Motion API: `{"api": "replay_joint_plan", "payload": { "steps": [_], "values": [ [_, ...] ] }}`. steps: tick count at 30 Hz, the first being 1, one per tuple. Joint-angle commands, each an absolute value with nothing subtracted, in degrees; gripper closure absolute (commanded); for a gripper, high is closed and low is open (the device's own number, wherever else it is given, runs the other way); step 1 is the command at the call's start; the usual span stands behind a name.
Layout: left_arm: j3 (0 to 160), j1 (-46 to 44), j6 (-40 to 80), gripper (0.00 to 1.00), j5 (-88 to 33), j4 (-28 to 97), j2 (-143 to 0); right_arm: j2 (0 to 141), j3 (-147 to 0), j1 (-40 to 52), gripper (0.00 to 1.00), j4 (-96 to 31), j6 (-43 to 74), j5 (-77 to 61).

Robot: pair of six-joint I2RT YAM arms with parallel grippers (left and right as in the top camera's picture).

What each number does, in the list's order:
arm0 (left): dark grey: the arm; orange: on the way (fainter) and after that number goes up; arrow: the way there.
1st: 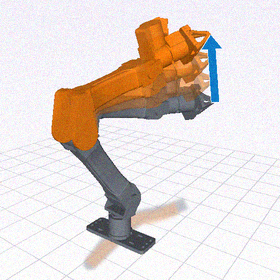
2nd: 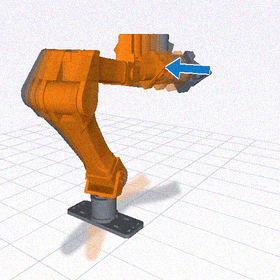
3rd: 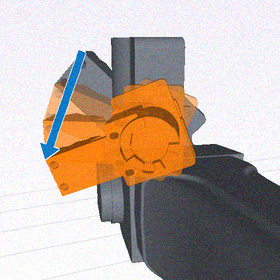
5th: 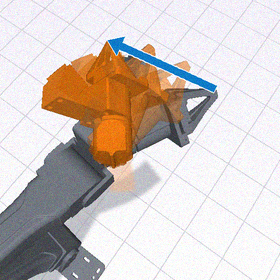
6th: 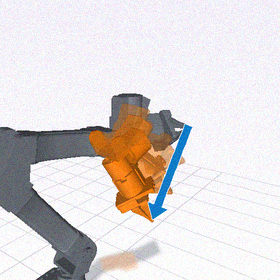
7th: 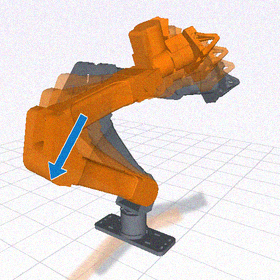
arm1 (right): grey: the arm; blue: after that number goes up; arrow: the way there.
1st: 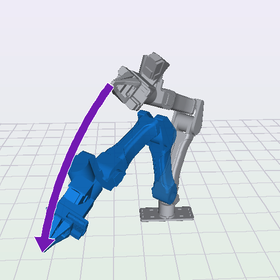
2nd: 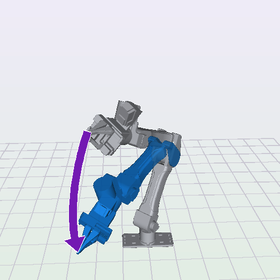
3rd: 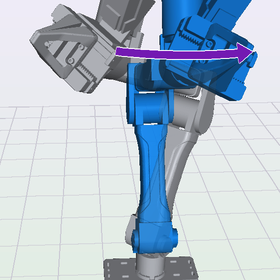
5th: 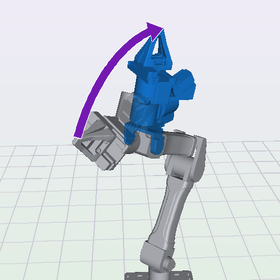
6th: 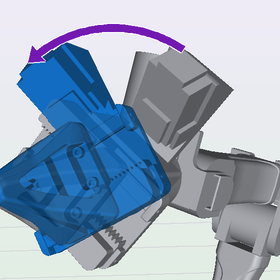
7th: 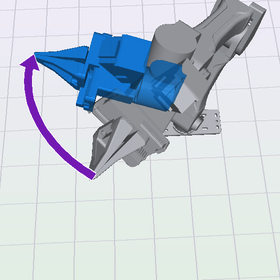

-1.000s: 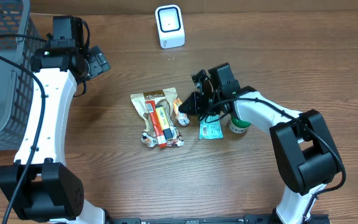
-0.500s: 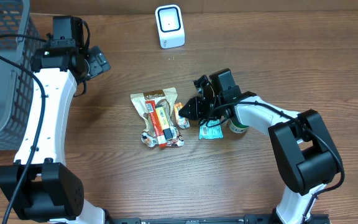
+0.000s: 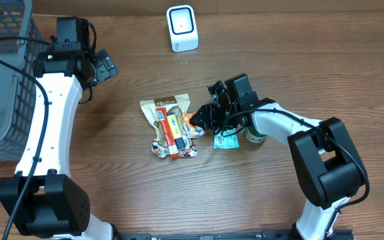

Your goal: Scan the item barcode

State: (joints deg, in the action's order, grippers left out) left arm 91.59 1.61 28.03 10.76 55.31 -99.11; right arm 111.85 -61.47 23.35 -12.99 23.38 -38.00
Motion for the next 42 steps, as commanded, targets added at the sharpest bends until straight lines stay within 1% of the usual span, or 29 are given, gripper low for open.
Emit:
{"api": "replay_joint_plan", "payload": {
  "steps": [1, 10, 14, 19, 22, 27, 29, 33, 42],
  "values": [
    [91.9, 1.8, 26.8, 0.0, 10.9, 55.3, -98.6, 110.4, -61.2, 23.5, 0.5, -12.4, 23.2, -37.6],
    [91.9, 1.8, 26.8, 0.0, 10.9, 55.3, -98.6, 107.0, -63.5, 23.4, 0.5, -12.7, 23.1, -37.3],
    [91.9, 1.8, 26.8, 0.0, 10.9, 55.3, -98.6, 105.0, -64.9, 24.0, 0.49, -15.7, 22.4, -34.8],
    [91.9, 1.8, 26.8, 0.0, 10.9, 55.3, -98.6, 104.6, -65.0, 27.2, 0.45, -19.9, 19.3, -25.7],
    [91.9, 1.8, 26.8, 0.0, 10.9, 55.3, -98.6, 104.6, -65.0, 30.9, 0.4, -21.7, 17.2, -15.4],
    [91.9, 1.8, 26.8, 0.0, 10.9, 55.3, -98.6, 104.6, -64.9, 37.5, 0.39, -23.1, 14.9, 1.7],
    [91.9, 1.8, 26.8, 0.0, 10.9, 55.3, -98.6, 104.6, -64.9, 39.3, 0.39, -23.1, 13.2, 5.4],
    [91.9, 1.8, 26.8, 0.0, 10.9, 55.3, -98.6, 104.9, -64.9, 41.4, 0.39, -22.8, 12.1, 8.4],
    [91.9, 1.8, 26.8, 0.0, 10.9, 55.3, -98.6, 105.5, -64.9, 41.2, 0.39, -22.6, 12.1, 9.0]
  ]
}}
